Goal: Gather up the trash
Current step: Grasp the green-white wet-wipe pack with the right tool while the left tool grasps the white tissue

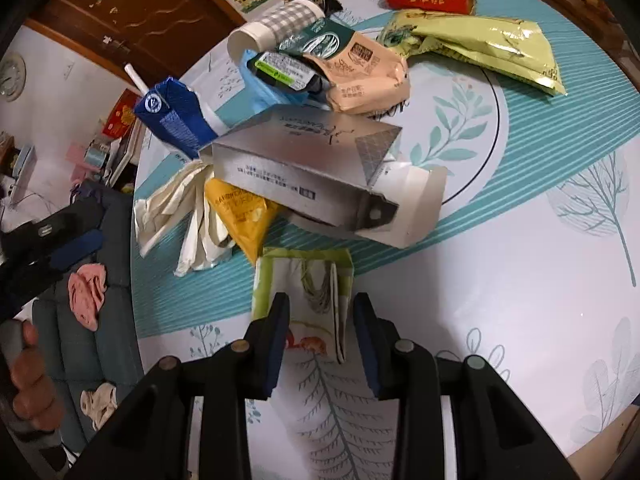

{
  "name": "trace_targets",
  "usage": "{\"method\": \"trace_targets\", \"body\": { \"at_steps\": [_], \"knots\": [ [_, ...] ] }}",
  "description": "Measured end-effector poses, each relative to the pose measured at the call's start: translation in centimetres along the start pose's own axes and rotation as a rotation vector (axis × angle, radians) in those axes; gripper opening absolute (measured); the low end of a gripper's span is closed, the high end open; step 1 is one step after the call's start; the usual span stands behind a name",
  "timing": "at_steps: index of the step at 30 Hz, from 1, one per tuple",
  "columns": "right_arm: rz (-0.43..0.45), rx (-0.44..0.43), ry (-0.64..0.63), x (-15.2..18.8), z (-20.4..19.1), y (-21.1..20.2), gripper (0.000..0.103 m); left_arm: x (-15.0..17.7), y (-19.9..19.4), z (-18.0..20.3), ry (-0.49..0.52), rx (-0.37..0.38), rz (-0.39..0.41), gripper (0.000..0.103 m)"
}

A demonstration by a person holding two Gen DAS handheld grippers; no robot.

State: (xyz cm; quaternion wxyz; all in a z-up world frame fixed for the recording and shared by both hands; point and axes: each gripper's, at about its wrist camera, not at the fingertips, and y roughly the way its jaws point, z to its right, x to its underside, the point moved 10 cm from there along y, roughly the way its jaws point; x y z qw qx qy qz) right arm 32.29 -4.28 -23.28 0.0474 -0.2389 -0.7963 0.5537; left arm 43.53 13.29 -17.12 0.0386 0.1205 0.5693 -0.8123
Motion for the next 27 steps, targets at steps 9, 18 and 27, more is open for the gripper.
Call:
{"method": "trace_targets", "body": {
  "at_steps": [9,18,27],
  "knots": [
    [0.004,0.041,-0.008,-0.1,0.2,0.5,0.009,0.0,5.6,-1.3,-0.111,0.073,-0.117,0.073],
    [0.027,0.031,-0.033,0.4,-0.2,0.2,0.004,1.3,7.7,-0.5,-0.162,0.137,-0.160,0.057],
    [0.036,-0.001,-0.007,1.0,0.8,-1.1,0.003,2.1,5.7,-0.4,-0.178,0.106,-0.097,0.020]
  ]
}}
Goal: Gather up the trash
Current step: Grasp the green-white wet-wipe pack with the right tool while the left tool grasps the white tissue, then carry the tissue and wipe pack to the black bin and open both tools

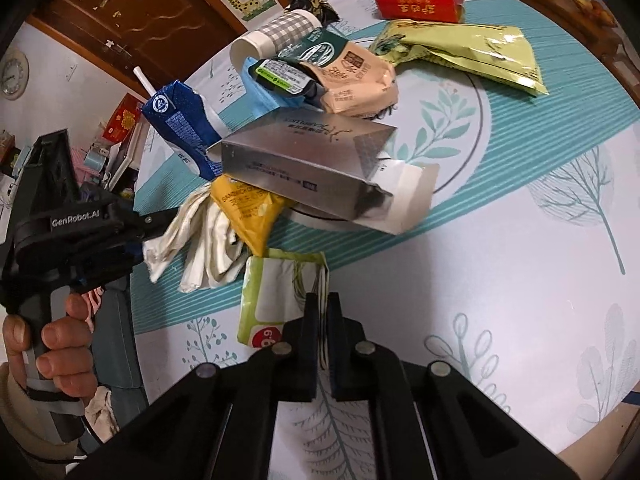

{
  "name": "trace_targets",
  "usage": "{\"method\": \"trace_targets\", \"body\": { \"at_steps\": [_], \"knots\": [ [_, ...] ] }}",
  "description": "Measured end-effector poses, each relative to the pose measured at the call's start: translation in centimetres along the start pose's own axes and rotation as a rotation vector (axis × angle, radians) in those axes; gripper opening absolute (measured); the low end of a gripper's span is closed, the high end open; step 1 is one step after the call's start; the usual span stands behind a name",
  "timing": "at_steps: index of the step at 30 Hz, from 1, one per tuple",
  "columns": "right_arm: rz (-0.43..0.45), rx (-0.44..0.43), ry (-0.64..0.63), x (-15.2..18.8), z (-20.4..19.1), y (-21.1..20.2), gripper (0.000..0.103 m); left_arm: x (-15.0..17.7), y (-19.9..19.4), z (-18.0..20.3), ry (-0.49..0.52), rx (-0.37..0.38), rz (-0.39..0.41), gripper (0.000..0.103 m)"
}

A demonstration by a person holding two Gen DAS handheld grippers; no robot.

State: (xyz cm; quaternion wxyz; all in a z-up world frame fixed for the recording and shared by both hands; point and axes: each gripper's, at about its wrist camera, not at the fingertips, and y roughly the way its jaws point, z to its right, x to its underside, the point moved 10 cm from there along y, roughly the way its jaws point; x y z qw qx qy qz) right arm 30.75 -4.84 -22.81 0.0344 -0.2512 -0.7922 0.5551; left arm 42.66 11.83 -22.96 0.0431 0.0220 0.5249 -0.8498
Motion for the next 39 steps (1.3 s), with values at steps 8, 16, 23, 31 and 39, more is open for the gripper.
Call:
{"method": "trace_targets", "body": {
  "at_steps": [8,16,23,31,39],
  "knots": [
    [0.009,-0.030,-0.038,1.2,0.7,-3.5,0.003,2.8,-5.1,1.2,0.054,-0.066,0.109,0.020],
    [0.023,-0.044,-0.126,2.9,2.3,-8.1,0.003,6.9,-11.3,4.7,0.130,-0.130,0.264,0.020],
    [0.003,-0.029,-0.241,4.5,3.8,-10.3,0.003,12.4,-14.1,6.6,0.068,-0.134,0.349,0.020],
    [0.033,-0.049,-0.322,7.0,8.2,-15.6,0.003,20.5,-13.2,11.7,0.075,-0.161,0.383,0.020],
    [-0.027,-0.039,-0.339,11.6,14.6,-17.4,0.003,28.1,-8.6,15.7,0.098,-0.207,0.340,0.020]
  ]
}}
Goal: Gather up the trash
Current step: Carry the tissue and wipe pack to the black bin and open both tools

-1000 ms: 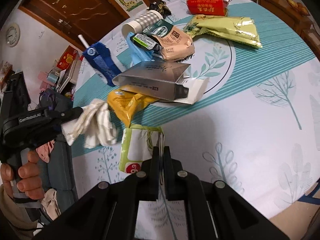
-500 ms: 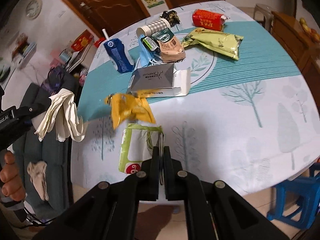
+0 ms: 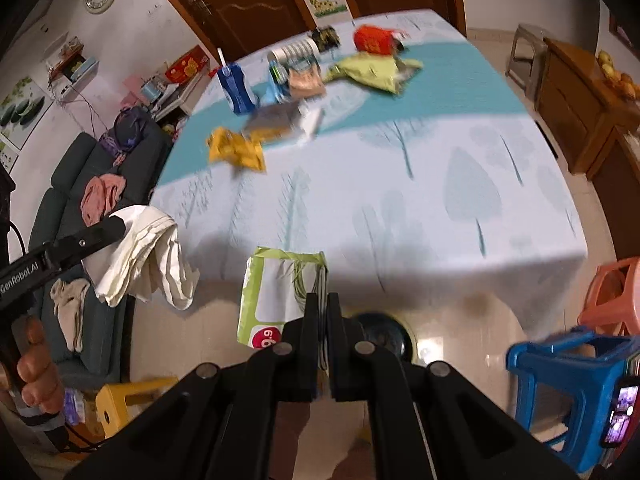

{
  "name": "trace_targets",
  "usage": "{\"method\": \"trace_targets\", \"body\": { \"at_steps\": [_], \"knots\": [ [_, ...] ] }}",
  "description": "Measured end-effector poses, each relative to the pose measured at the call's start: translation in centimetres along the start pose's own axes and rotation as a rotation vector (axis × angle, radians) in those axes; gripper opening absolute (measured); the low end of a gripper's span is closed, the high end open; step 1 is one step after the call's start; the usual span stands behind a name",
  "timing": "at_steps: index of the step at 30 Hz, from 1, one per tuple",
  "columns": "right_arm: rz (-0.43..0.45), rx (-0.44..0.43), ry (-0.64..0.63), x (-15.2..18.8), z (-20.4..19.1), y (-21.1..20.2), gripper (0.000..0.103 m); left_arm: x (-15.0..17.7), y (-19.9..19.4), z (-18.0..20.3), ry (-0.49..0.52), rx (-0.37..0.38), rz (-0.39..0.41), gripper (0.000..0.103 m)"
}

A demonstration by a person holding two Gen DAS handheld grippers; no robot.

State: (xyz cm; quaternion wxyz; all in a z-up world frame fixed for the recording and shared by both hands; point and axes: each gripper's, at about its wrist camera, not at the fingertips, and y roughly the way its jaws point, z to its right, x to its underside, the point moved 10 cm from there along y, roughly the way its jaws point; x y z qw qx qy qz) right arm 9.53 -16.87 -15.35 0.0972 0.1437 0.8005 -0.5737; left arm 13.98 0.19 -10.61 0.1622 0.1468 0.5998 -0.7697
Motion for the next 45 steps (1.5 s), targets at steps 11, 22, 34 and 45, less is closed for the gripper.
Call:
{"method": "trace_targets", "body": {
  "at_steps": [11,22,34,45],
  "knots": [
    [-0.140,0.001,0.061,8.4,3.0,4.5,0.003,8.9,5.8,2.8,0.089,-0.050,-0.156,0.020],
    [-0.214,0.056,0.135,14.5,6.1,13.8,0.003,16.3,16.5,0.3,0.099,-0.066,-0.245,0.020],
    [-0.233,0.140,0.180,19.5,11.2,27.2,0.004,22.7,30.1,-3.4,0.144,-0.087,-0.282,0.021],
    [-0.240,0.123,0.170,19.4,12.2,33.1,0.006,24.4,35.5,-5.5,0.163,-0.111,-0.304,0.039]
  ]
}}
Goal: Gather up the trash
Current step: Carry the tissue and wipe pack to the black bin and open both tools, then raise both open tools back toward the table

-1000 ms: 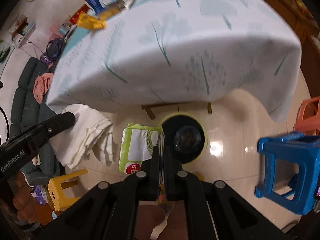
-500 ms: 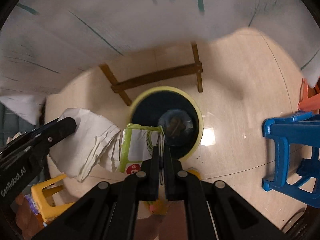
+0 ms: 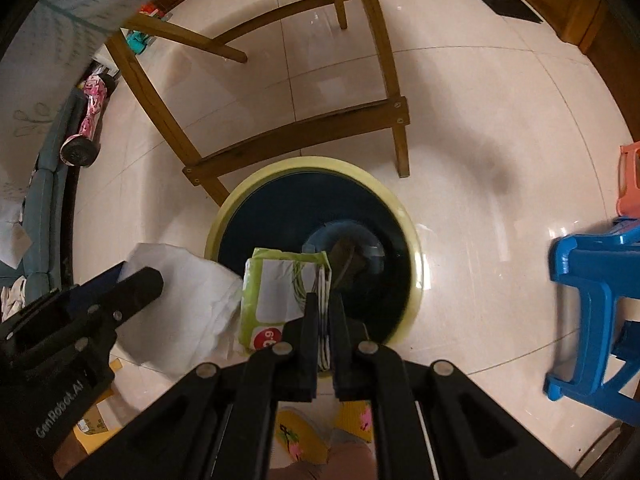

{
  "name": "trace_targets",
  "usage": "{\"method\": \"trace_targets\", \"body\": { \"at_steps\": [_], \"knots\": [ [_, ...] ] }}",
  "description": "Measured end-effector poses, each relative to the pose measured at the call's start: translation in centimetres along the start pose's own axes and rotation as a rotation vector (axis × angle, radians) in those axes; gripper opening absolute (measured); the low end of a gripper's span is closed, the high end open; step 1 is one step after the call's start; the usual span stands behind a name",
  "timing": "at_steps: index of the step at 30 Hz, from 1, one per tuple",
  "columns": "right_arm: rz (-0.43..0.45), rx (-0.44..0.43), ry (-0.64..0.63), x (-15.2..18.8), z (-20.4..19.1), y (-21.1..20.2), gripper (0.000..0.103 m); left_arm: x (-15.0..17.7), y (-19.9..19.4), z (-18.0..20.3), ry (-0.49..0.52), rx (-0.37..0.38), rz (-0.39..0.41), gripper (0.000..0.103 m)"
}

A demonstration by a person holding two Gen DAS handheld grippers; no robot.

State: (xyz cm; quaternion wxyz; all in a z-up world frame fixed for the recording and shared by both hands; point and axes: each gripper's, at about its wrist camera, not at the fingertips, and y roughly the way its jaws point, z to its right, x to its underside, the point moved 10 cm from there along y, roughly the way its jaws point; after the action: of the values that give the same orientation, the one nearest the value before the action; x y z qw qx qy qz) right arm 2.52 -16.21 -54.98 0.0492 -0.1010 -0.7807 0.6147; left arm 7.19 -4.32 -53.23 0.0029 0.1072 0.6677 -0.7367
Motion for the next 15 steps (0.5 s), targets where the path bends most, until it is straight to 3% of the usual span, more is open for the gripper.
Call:
{"method": "trace_targets", "body": {
  "at_steps": [1,2,6,10,15],
  "knots": [
    [-0.005,0.003,-0.001,-0.1,0.0,0.3,0.006,-0.1,0.1,-0.1,0.001,-0.005,0.000,0.050],
    [-0.006,0.008,-0.003,-0.1,0.0,0.6,0.007,-0.2,0.2,-0.3,0.001,-0.008,0.005,0.054],
    [0.004,0.018,-0.013,-0.2,-0.2,0.7,0.017,-0.6,-0.1,-0.5,0.011,-0.026,0.011,0.057],
    [0.030,0.014,-0.015,-0.5,-0.6,0.1,0.024,-1.0,-0.9,-0.4,0.015,-0.030,0.033,0.066],
    [0.062,0.014,-0.019,-0.9,-0.8,-1.2,0.025,-1.7,-2.5,-0.2,0.024,-0.036,0.064,0.069]
  ]
}}
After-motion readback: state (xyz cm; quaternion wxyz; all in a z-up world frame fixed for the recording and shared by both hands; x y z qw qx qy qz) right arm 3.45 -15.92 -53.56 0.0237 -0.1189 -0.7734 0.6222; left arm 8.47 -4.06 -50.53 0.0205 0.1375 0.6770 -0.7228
